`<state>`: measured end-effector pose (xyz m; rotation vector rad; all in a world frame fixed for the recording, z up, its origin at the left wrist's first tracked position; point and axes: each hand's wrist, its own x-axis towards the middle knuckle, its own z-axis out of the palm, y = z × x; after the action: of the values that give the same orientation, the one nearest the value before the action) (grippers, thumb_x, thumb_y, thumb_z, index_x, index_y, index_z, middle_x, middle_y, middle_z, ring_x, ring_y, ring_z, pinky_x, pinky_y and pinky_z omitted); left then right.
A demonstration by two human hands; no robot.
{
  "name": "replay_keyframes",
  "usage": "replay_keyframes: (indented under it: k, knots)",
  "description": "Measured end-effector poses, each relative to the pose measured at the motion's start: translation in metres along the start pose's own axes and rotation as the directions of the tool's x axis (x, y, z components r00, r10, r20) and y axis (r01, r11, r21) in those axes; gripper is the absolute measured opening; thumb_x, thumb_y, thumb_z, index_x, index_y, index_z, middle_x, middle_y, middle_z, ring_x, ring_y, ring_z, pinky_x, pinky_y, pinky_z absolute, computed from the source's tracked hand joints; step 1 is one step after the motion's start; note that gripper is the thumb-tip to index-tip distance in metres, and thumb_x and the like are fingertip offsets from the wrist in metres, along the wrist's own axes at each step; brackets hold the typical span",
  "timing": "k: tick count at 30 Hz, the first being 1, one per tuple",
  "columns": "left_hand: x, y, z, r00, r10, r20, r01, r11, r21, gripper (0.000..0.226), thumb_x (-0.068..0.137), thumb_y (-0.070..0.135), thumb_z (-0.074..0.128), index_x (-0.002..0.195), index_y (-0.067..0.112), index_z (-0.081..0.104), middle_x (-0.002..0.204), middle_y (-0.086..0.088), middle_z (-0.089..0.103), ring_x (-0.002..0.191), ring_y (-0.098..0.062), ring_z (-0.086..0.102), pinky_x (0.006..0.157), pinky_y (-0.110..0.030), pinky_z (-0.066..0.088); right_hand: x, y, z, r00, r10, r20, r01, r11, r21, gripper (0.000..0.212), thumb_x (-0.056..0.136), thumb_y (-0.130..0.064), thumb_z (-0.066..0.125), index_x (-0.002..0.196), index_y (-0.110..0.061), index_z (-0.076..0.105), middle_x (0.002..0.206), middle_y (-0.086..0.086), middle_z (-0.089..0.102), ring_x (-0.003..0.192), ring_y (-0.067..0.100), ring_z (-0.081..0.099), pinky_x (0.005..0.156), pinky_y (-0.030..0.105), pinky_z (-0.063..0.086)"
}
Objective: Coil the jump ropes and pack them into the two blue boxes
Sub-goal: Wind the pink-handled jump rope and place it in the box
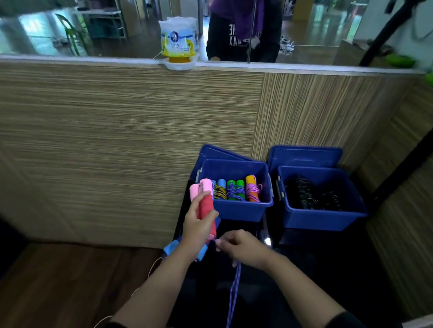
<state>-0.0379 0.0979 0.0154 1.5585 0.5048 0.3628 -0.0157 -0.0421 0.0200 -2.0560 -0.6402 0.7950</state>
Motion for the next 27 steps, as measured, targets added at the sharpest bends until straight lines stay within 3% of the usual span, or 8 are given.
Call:
replay_keyframes:
  k: [4,7,10,13,16,20,25,27]
  knots:
    - [0.007,-0.004,-0.009,0.994,0.101,0.038,-0.107,0.967,0.231,0.05,0.064,0.032,0.063,0.11,0.051,0.059,0.103,-0.015,0.058,0.069,-0.02,0.057,0.065,-0.034,0.054,-0.002,-0.004,-0.015,0.994,-0.104,0.027,0.107,0.948,-0.3,0.024,0.092,-0.031,0.058,0.089,-0.009,0.065,0.075,-0.001,0.058,0.066,0.009,0.052,0.06,0.019,0.038]
    - [0.013,0.005,-0.022,0.982,0.185,0.047,-0.188,0.893,0.409,0.054,0.073,0.015,0.069,0.119,0.043,0.061,0.1,-0.012,0.052,0.076,-0.021,0.056,0.073,-0.023,0.045,-0.01,-0.009,-0.028,0.989,-0.129,0.073,0.148,0.901,-0.407,0.022,0.094,-0.034,0.053,0.088,-0.018,0.066,0.078,0.001,0.062,0.074,0.015,0.056,0.067,0.027,0.041]
    - [0.026,0.007,-0.058,0.97,0.238,0.049,-0.221,0.781,0.583,0.055,0.074,0.02,0.071,0.12,0.047,0.058,0.102,-0.008,0.046,0.077,-0.024,0.054,0.08,-0.032,0.049,-0.028,-0.006,-0.05,0.989,-0.135,0.061,0.148,0.884,-0.443,0.026,0.096,-0.039,0.047,0.08,-0.025,0.062,0.079,0.001,0.065,0.075,0.014,0.059,0.074,0.03,0.046]
    - [0.03,-0.002,-0.089,0.946,0.218,0.24,-0.324,0.607,0.726,0.048,0.074,0.042,0.059,0.12,0.054,0.052,0.105,-0.001,0.039,0.079,-0.027,0.058,0.084,-0.039,0.053,-0.049,-0.007,-0.069,0.983,-0.164,0.087,0.186,0.861,-0.474,0.018,0.097,-0.035,0.047,0.081,-0.032,0.055,0.079,-0.004,0.062,0.075,0.012,0.056,0.074,0.03,0.046]
    - [0.012,-0.005,-0.081,0.808,0.138,0.573,-0.571,0.421,0.705,0.041,0.086,0.059,0.037,0.125,0.054,0.049,0.112,0.001,0.039,0.084,-0.027,0.062,0.086,-0.033,0.051,-0.052,-0.026,-0.078,0.949,-0.303,0.087,0.302,0.794,-0.528,0.015,0.098,-0.025,0.047,0.087,-0.022,0.057,0.08,-0.01,0.056,0.073,0.006,0.05,0.071,0.019,0.041]
    - [-0.024,-0.006,-0.047,0.598,0.151,0.787,-0.781,0.331,0.53,0.047,0.097,0.042,0.023,0.141,0.031,0.034,0.127,-0.014,0.046,0.084,-0.036,0.061,0.083,-0.043,0.049,-0.038,-0.042,-0.095,0.913,-0.407,0.03,0.363,0.775,-0.517,0.016,0.097,-0.021,0.049,0.094,-0.011,0.061,0.085,-0.007,0.058,0.08,0.007,0.052,0.073,0.018,0.04]
    - [-0.057,0.023,-0.03,0.568,0.237,0.789,-0.757,0.527,0.387,0.057,0.097,0.047,0.02,0.147,0.028,0.0,0.138,-0.009,0.052,0.111,-0.023,0.056,0.103,-0.03,0.034,-0.024,-0.034,-0.113,0.936,-0.353,-0.011,0.315,0.85,-0.423,0.015,0.095,-0.028,0.053,0.094,-0.018,0.065,0.089,-0.004,0.065,0.087,0.011,0.06,0.08,0.025,0.047]
    - [-0.063,0.036,-0.029,0.52,0.316,0.794,-0.797,0.513,0.318,0.061,0.097,0.052,0.027,0.149,0.034,0.0,0.144,0.003,0.045,0.122,-0.014,0.047,0.109,-0.017,0.024,-0.021,-0.031,-0.118,0.95,-0.312,-0.001,0.296,0.902,-0.314,0.01,0.092,-0.027,0.058,0.089,-0.023,0.067,0.082,-0.012,0.066,0.078,0.0,0.06,0.073,0.019,0.046]
